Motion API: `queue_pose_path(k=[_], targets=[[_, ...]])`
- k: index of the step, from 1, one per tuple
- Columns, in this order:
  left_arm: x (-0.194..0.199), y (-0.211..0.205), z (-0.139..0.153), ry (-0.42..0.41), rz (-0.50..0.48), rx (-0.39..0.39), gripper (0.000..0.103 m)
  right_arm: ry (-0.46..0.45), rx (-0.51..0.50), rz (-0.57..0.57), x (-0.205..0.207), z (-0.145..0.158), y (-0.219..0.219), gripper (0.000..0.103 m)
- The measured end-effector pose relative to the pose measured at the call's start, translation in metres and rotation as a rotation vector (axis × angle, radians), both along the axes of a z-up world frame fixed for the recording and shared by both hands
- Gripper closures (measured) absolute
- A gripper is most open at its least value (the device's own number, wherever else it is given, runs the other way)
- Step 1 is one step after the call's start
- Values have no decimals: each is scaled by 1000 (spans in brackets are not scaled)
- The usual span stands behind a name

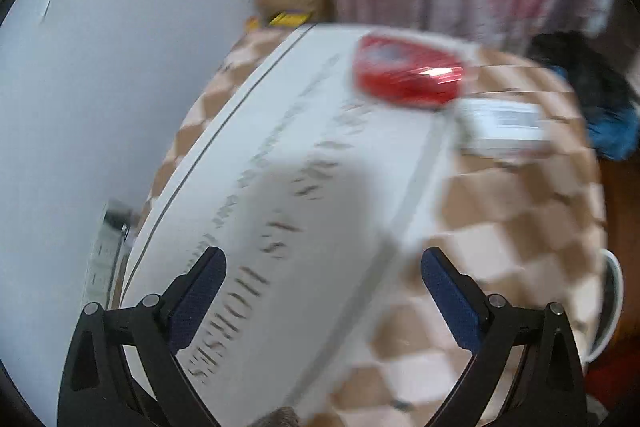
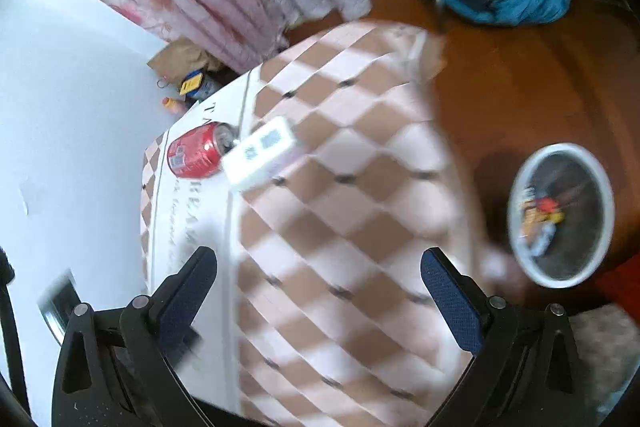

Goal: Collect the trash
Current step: 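Move both tools back toward the table, then grasp the red cola can with the left tool while the right tool grasps the white barcode box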

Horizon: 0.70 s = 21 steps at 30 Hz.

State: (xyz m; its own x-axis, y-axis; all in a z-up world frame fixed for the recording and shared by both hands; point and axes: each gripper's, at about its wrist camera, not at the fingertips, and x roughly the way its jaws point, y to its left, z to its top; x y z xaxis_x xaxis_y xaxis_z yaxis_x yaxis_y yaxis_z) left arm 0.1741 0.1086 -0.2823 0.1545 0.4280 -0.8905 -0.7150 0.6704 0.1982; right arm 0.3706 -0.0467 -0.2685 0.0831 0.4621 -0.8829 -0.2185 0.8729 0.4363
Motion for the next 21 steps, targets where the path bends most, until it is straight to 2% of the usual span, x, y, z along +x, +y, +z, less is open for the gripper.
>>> queue_pose_path(k=[6, 8, 10, 11, 12, 14, 18, 21], targets=[[-18, 59, -31, 37, 108, -33, 3, 112, -32, -114, 40, -63, 87, 0], [-19, 71, -34, 39, 124, -43, 3, 144, -42, -159, 50, -79, 101, 1], [-17, 80, -33, 33, 136, -54, 3, 162, -45, -204, 57, -91, 110, 7], [-15, 85, -32, 24, 141, -65, 3, 160, -52, -216, 60, -94, 114, 5], [-12, 87, -30, 16, 143, -72, 3, 130, -57, -232, 61, -91, 119, 9], [-3, 92, -25, -6, 137, -93, 3, 86, -92, -172, 59, -89, 131, 31], [25, 93, -15, -56, 102, -155, 3, 22, -150, -65, 57, -85, 127, 37], [52, 95, -13, -121, 82, -267, 3, -51, -243, 0, 65, -75, 110, 41]])
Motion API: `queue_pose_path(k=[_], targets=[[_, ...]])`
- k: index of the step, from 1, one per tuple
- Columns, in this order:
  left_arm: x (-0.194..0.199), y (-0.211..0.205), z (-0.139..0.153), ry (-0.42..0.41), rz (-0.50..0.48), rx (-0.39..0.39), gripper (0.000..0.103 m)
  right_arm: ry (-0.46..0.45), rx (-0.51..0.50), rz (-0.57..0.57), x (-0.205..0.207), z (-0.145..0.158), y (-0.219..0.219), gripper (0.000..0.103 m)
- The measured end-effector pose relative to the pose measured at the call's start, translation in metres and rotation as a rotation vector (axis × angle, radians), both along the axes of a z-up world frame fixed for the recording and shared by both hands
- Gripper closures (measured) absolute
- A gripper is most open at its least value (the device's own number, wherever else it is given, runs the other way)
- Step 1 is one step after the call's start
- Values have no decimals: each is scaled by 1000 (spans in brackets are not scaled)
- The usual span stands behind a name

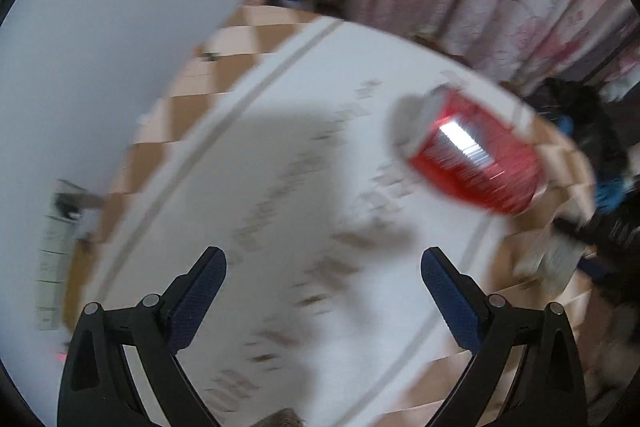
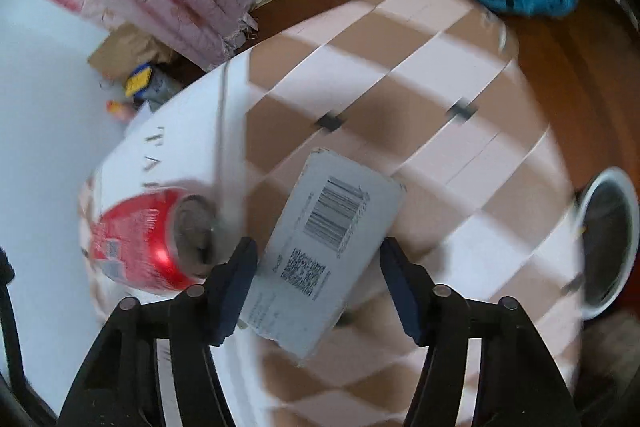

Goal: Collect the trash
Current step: 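Grasp the red cola can with the left tool while the right tool grasps the white barcode box, then carry the cola can and barcode box over the trash bin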

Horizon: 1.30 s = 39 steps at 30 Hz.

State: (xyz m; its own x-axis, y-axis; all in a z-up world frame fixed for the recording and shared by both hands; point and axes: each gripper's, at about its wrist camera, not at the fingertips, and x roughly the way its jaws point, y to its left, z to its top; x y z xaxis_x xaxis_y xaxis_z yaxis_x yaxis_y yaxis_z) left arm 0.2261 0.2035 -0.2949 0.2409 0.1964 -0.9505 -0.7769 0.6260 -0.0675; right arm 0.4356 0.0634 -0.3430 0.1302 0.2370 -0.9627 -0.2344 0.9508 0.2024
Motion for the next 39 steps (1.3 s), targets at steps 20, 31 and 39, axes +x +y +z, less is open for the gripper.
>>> queue_pose_path(k=[20, 31, 39], targets=[[119, 11, -14, -176, 16, -134, 41, -31, -161, 119, 60, -11, -8, 38], [100, -24, 24, -174, -151, 114, 44, -82, -62, 144, 40, 3, -24, 52], [39, -62, 81, -212, -172, 343, 44, -183, 22, 172, -23, 38, -54, 52]])
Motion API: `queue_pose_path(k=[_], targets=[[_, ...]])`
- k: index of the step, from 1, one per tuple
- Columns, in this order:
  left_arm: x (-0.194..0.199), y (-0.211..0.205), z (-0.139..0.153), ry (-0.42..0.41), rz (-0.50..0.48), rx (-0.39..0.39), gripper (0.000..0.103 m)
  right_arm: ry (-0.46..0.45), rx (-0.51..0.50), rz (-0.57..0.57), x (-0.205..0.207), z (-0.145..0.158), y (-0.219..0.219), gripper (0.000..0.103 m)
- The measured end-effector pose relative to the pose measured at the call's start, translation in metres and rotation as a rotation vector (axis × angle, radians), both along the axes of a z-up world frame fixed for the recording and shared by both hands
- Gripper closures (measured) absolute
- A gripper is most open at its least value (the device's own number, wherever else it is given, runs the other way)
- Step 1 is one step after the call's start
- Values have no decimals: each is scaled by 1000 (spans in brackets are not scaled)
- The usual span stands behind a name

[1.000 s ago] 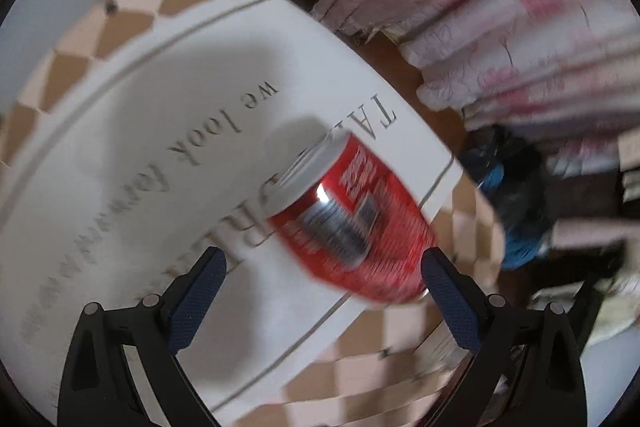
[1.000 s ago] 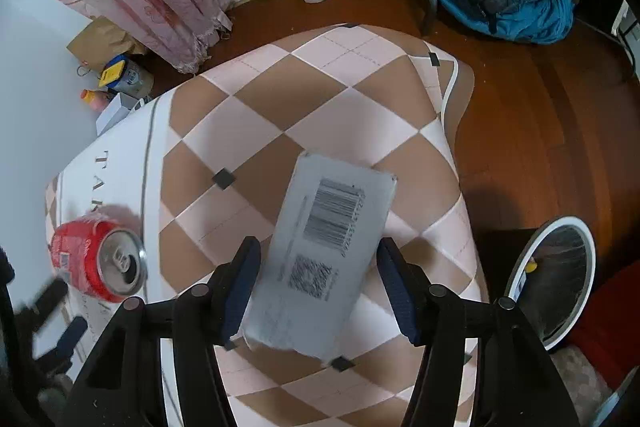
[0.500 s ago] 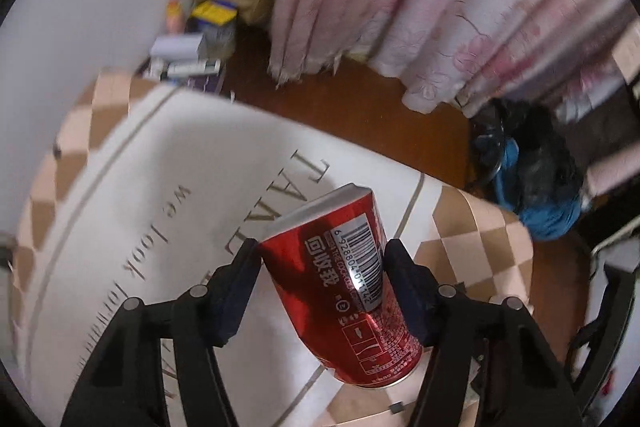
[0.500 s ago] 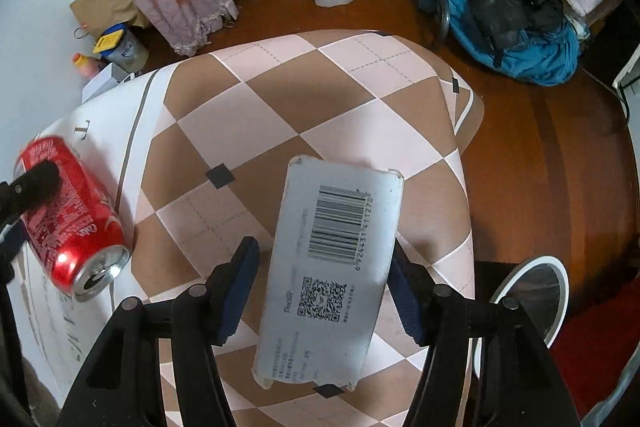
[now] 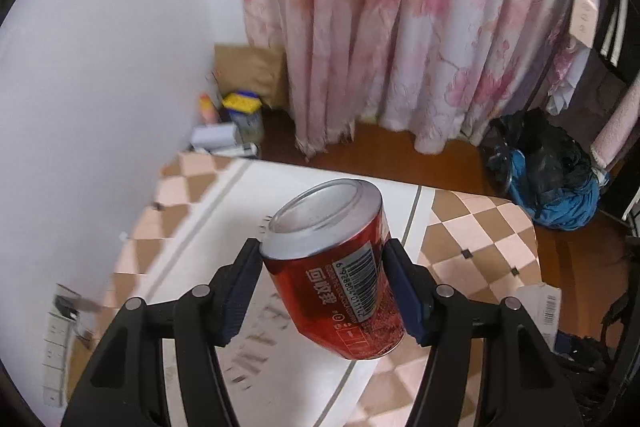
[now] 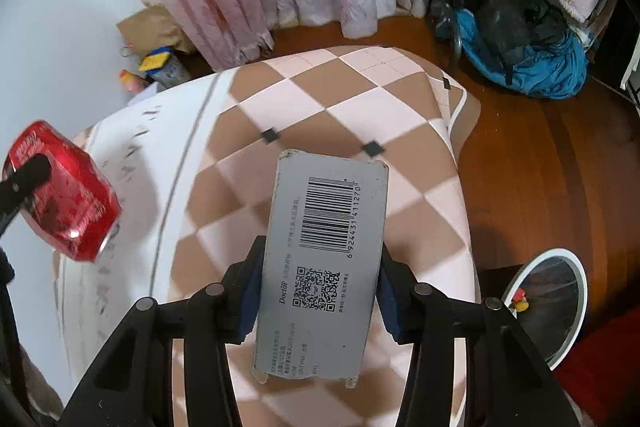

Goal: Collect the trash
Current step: 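Carry the cola can and barcode box over the trash bin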

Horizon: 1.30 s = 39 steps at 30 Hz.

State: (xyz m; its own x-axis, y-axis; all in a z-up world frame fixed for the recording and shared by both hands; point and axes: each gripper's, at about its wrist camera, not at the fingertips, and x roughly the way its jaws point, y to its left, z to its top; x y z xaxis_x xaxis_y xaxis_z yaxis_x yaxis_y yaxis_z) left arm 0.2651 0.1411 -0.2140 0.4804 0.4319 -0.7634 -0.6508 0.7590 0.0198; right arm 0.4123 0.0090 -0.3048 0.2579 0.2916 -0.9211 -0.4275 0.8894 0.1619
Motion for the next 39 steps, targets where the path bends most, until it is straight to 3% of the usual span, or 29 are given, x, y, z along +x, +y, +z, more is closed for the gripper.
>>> queue_pose_path(k=[7, 14, 21, 26, 30, 33, 39], targets=[[-55, -42, 32, -24, -34, 61, 44, -71, 62, 50, -68, 34, -28, 52], [-92, -96, 60, -57, -103, 57, 44, -114, 149, 60, -116, 75, -75, 52], [-87, -166, 94, -121, -234, 26, 44, -133, 251, -18, -131, 117, -160, 52], [-47, -226, 108, -157, -367, -3, 44, -150, 250, -123, -117, 131, -247, 52], [-4, -275, 101, -147, -471, -48, 44, -154, 208, -220, -98, 127, -318, 52], [36, -313, 80, -103, -552, -122, 44, -123, 172, -296, -76, 109, -370, 52], [107, -373, 4, 72, -649, -254, 44, 55, 145, -419, -22, 23, -450, 52]])
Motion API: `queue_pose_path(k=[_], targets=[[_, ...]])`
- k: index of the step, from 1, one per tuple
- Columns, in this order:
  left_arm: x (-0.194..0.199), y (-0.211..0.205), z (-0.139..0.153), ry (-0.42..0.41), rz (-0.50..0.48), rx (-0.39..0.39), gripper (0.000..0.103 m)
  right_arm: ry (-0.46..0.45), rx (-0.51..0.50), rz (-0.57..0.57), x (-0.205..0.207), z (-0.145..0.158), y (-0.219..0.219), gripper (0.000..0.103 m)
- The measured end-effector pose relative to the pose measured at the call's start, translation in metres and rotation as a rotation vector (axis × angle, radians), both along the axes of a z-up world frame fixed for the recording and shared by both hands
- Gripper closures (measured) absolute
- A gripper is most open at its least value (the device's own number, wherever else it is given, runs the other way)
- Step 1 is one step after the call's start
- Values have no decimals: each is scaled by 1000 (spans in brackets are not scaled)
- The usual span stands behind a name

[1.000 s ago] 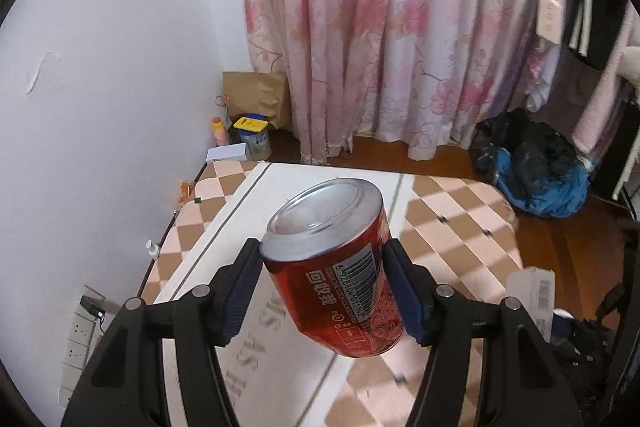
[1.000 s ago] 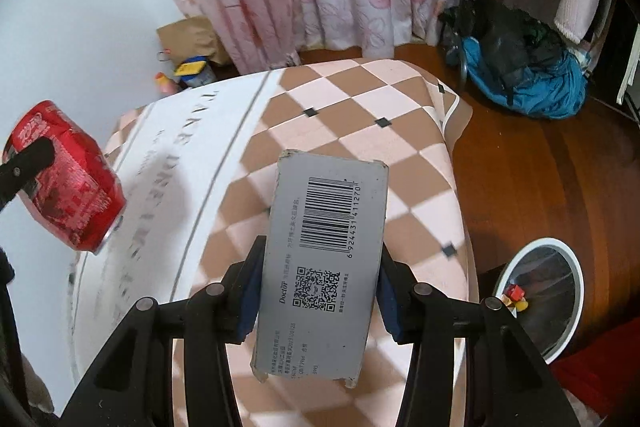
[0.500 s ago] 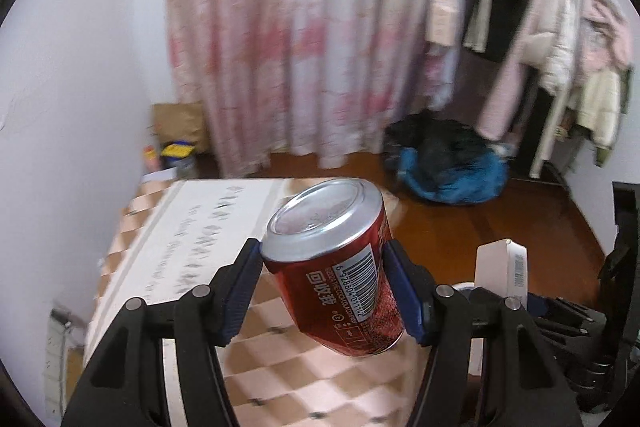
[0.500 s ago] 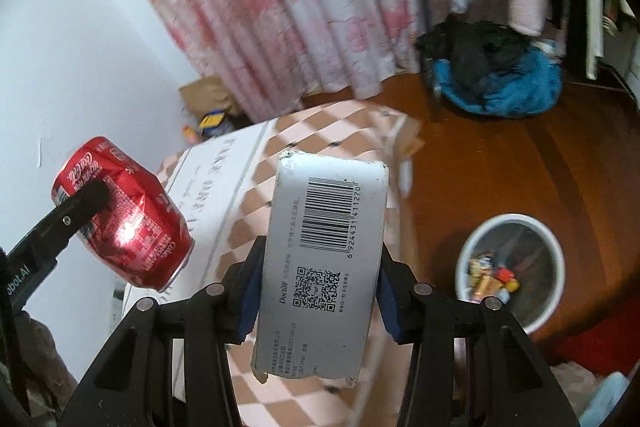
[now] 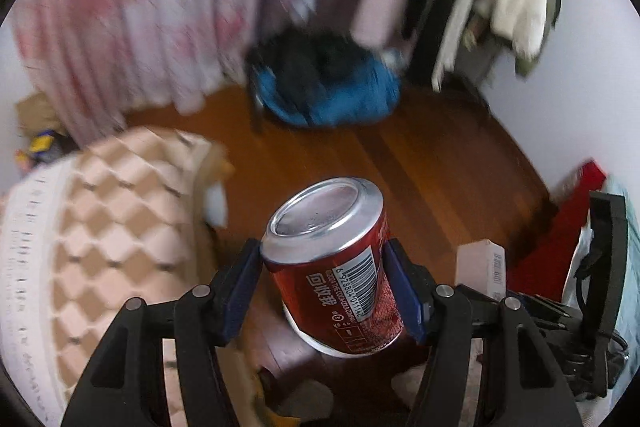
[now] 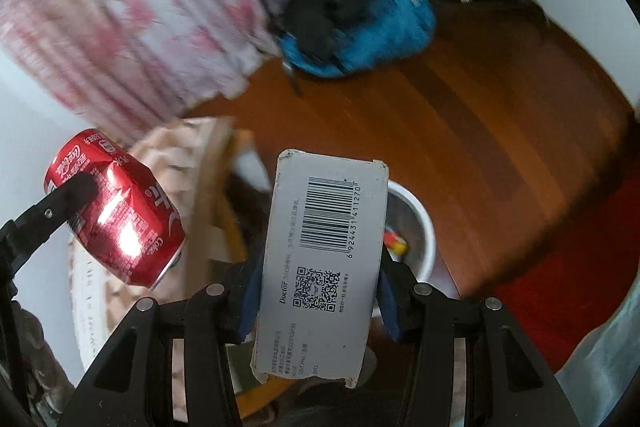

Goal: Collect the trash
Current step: 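Carry the cola can and barcode box over the trash bin, then open both tools to drop the can and box into the bin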

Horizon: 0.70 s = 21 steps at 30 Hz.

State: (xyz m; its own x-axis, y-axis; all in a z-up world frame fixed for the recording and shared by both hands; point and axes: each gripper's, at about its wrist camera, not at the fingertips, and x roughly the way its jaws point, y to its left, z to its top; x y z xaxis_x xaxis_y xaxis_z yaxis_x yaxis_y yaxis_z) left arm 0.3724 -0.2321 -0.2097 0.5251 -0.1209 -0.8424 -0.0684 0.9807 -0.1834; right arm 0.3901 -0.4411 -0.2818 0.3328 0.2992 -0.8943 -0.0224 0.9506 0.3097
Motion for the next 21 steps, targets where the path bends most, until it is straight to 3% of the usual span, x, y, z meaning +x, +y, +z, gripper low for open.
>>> queue_pose_path(k=[5, 9, 12, 13, 14, 17, 19, 21], targets=[[45, -28, -67, 138, -58, 16, 44, 131, -2, -44, 32, -72, -29, 52], [62, -39, -110, 251, -71, -25, 42, 221, 26, -66, 51, -124, -39, 51], [67, -44, -133, 301, -62, 11, 40, 298, 60, -90, 58, -158, -45, 49], [67, -43, -136, 311, -54, 12, 32, 316, 67, -93, 59, -165, -46, 48], [66, -41, -140, 321, -44, 13, 17, 343, 72, -99, 62, -175, -47, 48], [64, -36, -145, 340, -23, 18, 9, 363, 71, -97, 58, -186, -49, 33], [58, -34, -142, 341, -9, 39, 9, 364, 71, -94, 55, -187, -47, 12], [53, -30, -139, 333, 2, 46, 8, 361, 50, -94, 50, -182, -46, 6]])
